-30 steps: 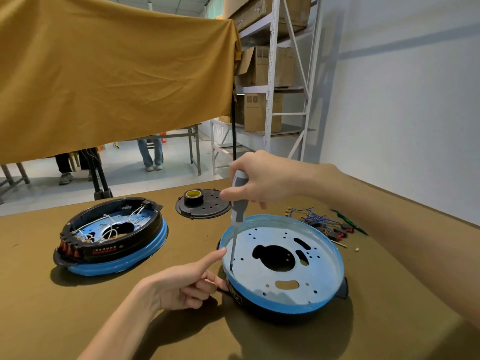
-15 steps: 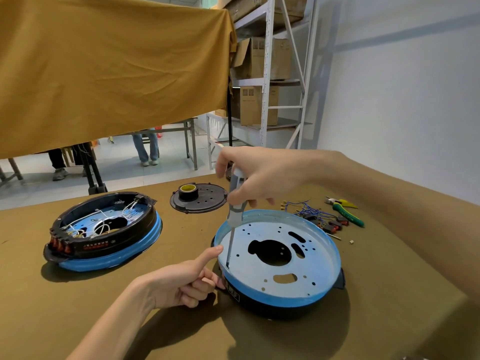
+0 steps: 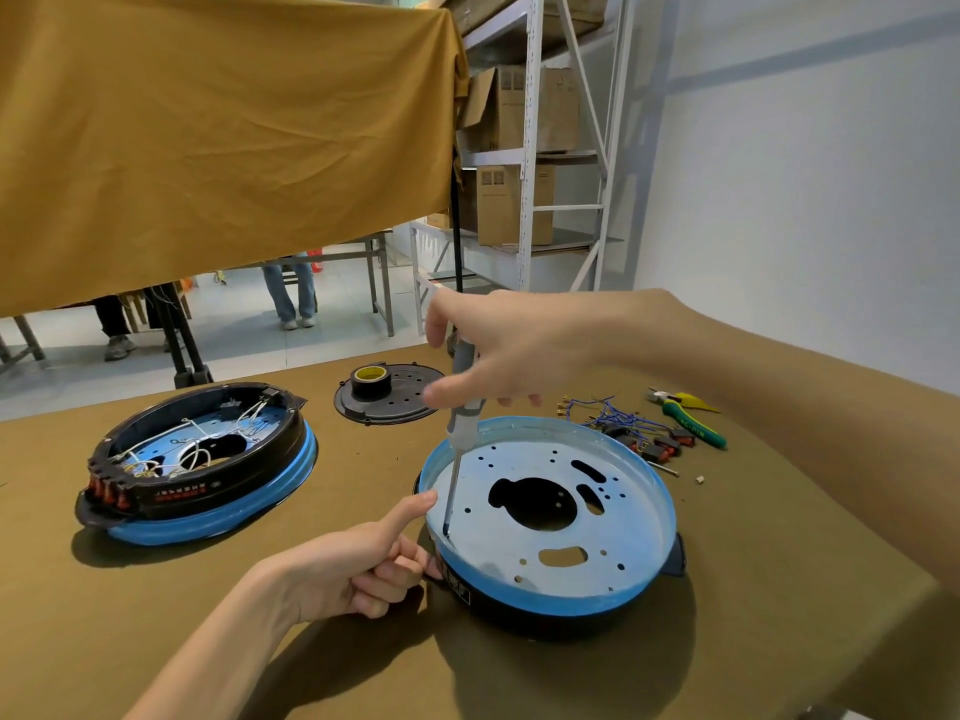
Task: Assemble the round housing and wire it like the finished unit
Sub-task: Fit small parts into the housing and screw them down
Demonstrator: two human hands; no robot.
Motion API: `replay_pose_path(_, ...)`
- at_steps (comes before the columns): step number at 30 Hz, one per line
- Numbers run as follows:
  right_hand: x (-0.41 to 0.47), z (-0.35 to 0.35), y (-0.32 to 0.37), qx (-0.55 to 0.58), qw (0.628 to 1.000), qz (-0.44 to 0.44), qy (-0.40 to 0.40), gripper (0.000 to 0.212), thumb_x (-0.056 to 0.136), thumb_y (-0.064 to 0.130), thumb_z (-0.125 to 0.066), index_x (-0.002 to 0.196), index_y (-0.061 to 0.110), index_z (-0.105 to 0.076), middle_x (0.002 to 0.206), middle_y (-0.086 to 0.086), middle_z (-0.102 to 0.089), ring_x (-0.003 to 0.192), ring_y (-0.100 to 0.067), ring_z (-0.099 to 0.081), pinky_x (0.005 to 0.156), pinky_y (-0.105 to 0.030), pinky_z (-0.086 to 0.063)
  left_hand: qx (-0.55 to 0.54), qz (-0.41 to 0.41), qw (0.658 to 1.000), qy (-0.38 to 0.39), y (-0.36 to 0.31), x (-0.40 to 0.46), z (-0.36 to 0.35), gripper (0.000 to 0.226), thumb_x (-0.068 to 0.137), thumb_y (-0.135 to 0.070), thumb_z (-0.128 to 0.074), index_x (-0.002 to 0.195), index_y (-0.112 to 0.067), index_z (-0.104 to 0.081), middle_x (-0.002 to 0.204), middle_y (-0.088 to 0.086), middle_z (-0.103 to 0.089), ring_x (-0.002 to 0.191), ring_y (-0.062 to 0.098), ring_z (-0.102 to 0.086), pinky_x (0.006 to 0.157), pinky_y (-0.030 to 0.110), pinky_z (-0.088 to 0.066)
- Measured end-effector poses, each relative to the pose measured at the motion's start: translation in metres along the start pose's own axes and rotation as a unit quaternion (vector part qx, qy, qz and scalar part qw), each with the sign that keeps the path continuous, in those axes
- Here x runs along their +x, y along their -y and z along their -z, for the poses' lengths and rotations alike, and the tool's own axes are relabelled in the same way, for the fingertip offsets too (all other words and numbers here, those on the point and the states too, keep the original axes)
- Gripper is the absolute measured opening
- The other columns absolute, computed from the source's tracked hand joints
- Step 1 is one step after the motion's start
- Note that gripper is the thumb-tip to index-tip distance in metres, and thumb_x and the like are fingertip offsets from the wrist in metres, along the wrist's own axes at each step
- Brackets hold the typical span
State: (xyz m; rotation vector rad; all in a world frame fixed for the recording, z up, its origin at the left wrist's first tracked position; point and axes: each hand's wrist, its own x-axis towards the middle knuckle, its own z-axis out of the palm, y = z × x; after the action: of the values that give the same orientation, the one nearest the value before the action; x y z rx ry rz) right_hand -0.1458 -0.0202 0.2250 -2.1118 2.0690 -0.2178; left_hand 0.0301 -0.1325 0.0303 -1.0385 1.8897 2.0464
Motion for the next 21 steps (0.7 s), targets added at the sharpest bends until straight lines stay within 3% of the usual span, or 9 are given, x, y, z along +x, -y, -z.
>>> replay_pose_path(3, -0.002, 0.004, 0.005, 0.02, 0.999, 0.02, 0.015, 0.038, 0.096, 0.029, -0.069, 0.122, 0.021, -0.043, 0.087, -0.006, -0.07, 0.05, -0.006, -0.063, 0.045, -0.023, -0.051, -0.001, 0.001, 1.0, 0.001, -0.001, -0.001, -0.002, 0.083, 0.073, -0.084, -0.055, 0.103, -0.007, -0.065, 0.064, -0.003, -0.025, 0.052, 0.01, -0.02, 0.049, 0.021, -0.021)
replay_pose_path(6, 0.002, -0.002, 0.01, -0.118, 0.99, 0.028, -0.072, 0.034, 0.102, 0.051, -0.052, 0.116, 0.02, -0.048, 0.088, -0.004, -0.068, 0.065, -0.02, -0.069, 0.054, -0.035, -0.056, -0.004, -0.001, 1.0, 0.001, -0.002, -0.002, -0.003, 0.083, 0.073, -0.084, -0.054, 0.101, -0.007, -0.063, 0.064, -0.003, -0.024, 0.053, 0.011, -0.02, 0.05, 0.021, -0.021)
replay_pose_path(8, 0.002, 0.0, 0.013, -0.076, 0.996, 0.023, -0.036, 0.035, 0.101, 0.048, -0.057, 0.12, 0.021, -0.044, 0.086, -0.004, -0.069, 0.066, -0.02, -0.068, 0.054, -0.035, -0.057, -0.011, -0.003, 1.0, -0.002, -0.003, -0.003, -0.004, 0.082, 0.072, -0.084, -0.055, 0.1, -0.007, -0.063, 0.064, -0.003, -0.024, 0.054, 0.011, -0.019, 0.051, 0.021, -0.021)
replay_pose_path(10, 0.001, 0.006, 0.017, 0.007, 1.0, 0.015, 0.02, 0.039, 0.097, 0.031, -0.067, 0.123, 0.021, -0.04, 0.09, -0.006, -0.07, 0.063, -0.016, -0.064, 0.047, -0.025, -0.053, -0.023, -0.004, 1.0, -0.008, -0.003, -0.003, -0.005, 0.083, 0.069, -0.084, -0.057, 0.099, -0.007, -0.063, 0.065, -0.002, -0.024, 0.056, 0.012, -0.018, 0.051, 0.022, -0.02)
replay_pose_path(12, 0.004, 0.007, 0.019, -0.028, 0.999, 0.025, 0.005, 0.034, 0.099, 0.032, -0.064, 0.12, 0.018, -0.041, 0.089, -0.009, -0.073, 0.057, -0.017, -0.066, 0.043, -0.023, -0.05, -0.031, -0.005, 0.999, -0.011, -0.003, -0.002, -0.005, 0.083, 0.068, -0.085, -0.058, 0.096, -0.007, -0.062, 0.065, -0.002, -0.024, 0.056, 0.012, -0.017, 0.051, 0.022, -0.02)
replay_pose_path(15, 0.009, 0.003, 0.021, -0.129, 0.99, 0.024, -0.048, 0.037, 0.103, 0.049, -0.052, 0.117, 0.017, -0.043, 0.085, -0.006, -0.071, 0.059, -0.02, -0.07, 0.047, -0.031, -0.054, -0.037, -0.003, 0.999, -0.014, -0.003, -0.001, -0.006, 0.079, 0.068, -0.084, -0.06, 0.092, -0.009, -0.063, 0.065, -0.003, -0.024, 0.056, 0.012, -0.017, 0.05, 0.022, -0.02)
replay_pose_path(19, 0.006, 0.011, 0.023, -0.013, 0.999, 0.008, 0.041, 0.046, 0.096, 0.025, -0.069, 0.127, 0.018, -0.036, 0.082, -0.006, -0.065, 0.042, -0.005, -0.059, 0.042, -0.02, -0.047, -0.05, 0.005, 0.999, -0.018, -0.003, -0.001, -0.006, 0.078, 0.069, -0.083, -0.06, 0.091, -0.008, -0.064, 0.064, -0.003, -0.025, 0.056, 0.012, -0.018, 0.05, 0.022, -0.021)
replay_pose_path(21, 0.009, 0.007, 0.022, -0.06, 0.998, 0.011, 0.013, 0.037, 0.101, 0.032, -0.062, 0.122, 0.015, -0.038, 0.077, -0.007, -0.069, 0.042, -0.011, -0.062, 0.039, -0.022, -0.048, -0.045, 0.007, 0.999, -0.02, -0.004, -0.002, -0.007, 0.08, 0.07, -0.083, -0.059, 0.096, -0.007, -0.063, 0.064, -0.003, -0.025, 0.055, 0.011, -0.018, 0.05, 0.022, -0.021)
